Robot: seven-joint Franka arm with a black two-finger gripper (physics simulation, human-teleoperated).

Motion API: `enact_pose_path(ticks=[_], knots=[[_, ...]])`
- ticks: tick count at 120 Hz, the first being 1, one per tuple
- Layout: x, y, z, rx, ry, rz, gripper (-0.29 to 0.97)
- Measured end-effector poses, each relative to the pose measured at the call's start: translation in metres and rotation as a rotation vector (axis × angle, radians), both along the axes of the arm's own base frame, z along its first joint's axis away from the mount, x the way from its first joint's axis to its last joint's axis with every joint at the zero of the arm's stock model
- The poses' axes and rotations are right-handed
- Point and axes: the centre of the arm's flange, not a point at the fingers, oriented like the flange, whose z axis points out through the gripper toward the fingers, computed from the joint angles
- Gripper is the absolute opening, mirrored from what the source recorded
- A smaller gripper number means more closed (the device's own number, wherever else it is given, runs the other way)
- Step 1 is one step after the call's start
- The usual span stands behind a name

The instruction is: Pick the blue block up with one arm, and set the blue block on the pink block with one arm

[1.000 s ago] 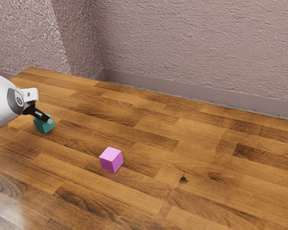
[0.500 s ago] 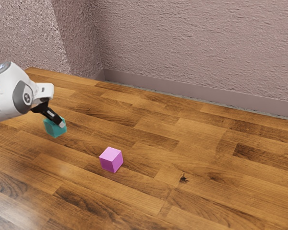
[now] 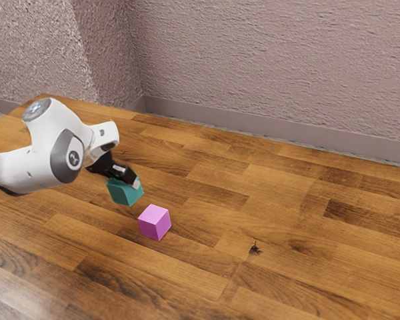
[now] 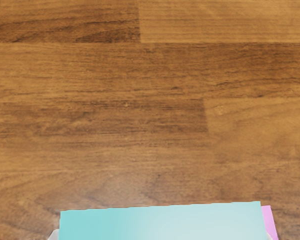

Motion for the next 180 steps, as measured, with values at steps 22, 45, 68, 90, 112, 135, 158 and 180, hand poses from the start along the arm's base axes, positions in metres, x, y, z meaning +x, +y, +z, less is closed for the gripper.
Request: enact_pose_path(ticks=[22,45,68,90,112,135,158,180], knots=[[0.003,-0.034,-0.005,-0.001,-0.014,-0.020,0.25],[0.003,-0.047,-0.002,0.004,-0.023,-0.025,0.24],[-0.002,-0.041,-0.010,0.001,0.031,-0.012,0.27],[0.018,-0.043,-0.019,0.034,0.055,-0.049,0.27],[0.021,-0.049,-0.021,0.042,0.065,-0.061,0.26],[0.022,-0.065,-0.024,0.038,0.072,-0.078,0.28],[0.021,-0.059,-0.022,0.030,0.076,-0.057,0.51],[0.035,-0.047,0.004,0.026,0.043,-0.038,0.61]])
